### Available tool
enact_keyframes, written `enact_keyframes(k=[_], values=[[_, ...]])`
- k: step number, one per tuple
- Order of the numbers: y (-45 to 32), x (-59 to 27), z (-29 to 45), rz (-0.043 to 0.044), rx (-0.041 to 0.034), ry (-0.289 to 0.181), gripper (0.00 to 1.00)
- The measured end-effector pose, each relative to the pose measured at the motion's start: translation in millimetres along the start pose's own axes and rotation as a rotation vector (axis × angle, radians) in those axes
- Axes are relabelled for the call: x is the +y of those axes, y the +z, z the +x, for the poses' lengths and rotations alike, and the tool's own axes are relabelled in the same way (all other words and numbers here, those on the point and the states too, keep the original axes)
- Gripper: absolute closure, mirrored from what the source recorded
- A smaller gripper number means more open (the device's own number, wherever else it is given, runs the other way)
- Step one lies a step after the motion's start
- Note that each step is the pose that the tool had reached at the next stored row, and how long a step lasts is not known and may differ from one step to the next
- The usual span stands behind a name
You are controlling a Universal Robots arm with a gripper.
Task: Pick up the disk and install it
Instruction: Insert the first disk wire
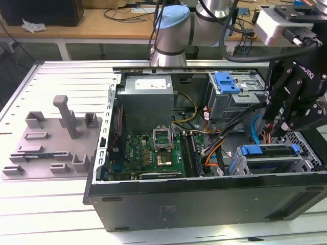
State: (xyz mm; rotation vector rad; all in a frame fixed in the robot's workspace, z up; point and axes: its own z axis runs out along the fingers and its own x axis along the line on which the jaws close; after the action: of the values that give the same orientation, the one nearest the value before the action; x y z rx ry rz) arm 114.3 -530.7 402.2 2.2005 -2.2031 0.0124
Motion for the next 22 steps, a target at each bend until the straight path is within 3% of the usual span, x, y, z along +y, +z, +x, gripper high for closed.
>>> enact_keyframes(k=[1,2,3,4,7,9,16,19,22], values=[[-0.5,0.0,-17.6,-0.0006,0.0588,0.001,0.56],[-0.9,-0.1,-31.6,-0.0009,0.0983,0.001,0.56],[-1.3,-1.2,-50.7,-0.0024,0.1503,0.002,0.56],[-1.6,-2.6,-53.8,-0.0033,0.1645,0.003,0.56],[-1.6,-6.4,-57.3,-0.0058,0.1852,0.007,0.56],[-1.8,-9.3,-61.1,-0.0063,0.1951,0.009,0.56],[-2.0,-17.0,-71.5,-0.0090,0.2153,0.013,0.56],[-2.2,-27.2,-79.7,-0.0209,0.2286,0.011,0.56],[-1.9,-34.4,-81.7,-0.0262,0.2311,0.016,0.56]])
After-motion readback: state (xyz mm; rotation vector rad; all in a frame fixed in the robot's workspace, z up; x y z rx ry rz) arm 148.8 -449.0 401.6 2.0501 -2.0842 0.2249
